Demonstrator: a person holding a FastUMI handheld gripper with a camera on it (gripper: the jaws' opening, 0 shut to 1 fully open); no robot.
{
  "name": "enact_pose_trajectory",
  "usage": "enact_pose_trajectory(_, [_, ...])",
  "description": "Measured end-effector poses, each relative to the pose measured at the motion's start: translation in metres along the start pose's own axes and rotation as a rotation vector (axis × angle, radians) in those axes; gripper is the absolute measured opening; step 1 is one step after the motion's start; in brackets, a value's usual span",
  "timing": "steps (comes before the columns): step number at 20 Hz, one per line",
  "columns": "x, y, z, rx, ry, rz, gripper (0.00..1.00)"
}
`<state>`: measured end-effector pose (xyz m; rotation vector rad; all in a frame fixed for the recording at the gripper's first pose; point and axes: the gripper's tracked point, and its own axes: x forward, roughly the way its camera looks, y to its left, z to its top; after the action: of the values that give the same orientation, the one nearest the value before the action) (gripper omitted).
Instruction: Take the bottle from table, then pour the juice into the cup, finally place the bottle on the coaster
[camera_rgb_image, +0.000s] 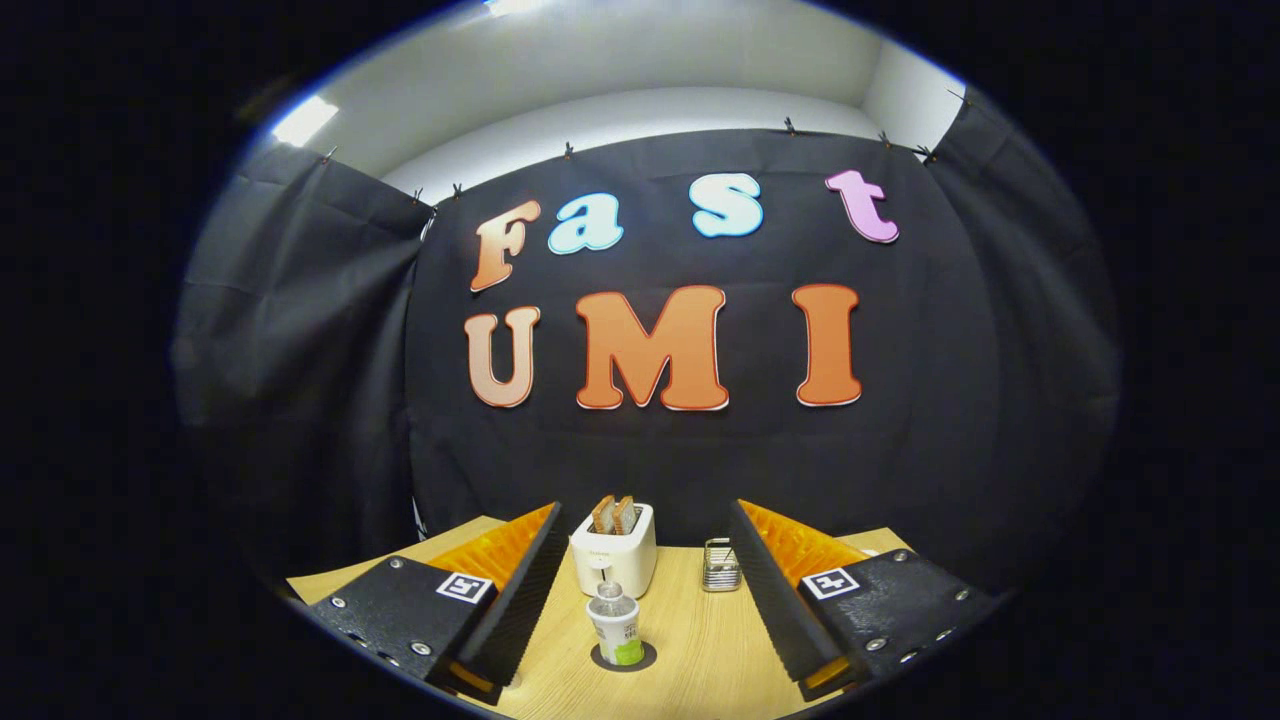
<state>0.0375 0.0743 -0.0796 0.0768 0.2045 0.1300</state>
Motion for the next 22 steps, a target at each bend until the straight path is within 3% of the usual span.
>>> enact_pose_trajectory(6, [-0.034, -0.009, 0.065, 0.0, -0.072, -0.006, 0.96])
enact_pose_trajectory(15, [-0.058, -0.037, 0.105, 0.053, -0.135, -0.001, 0.96])
enact_pose_trajectory(22, [-0.069, -0.045, 0.114, 0.019, -0.139, 0.001, 0.97])
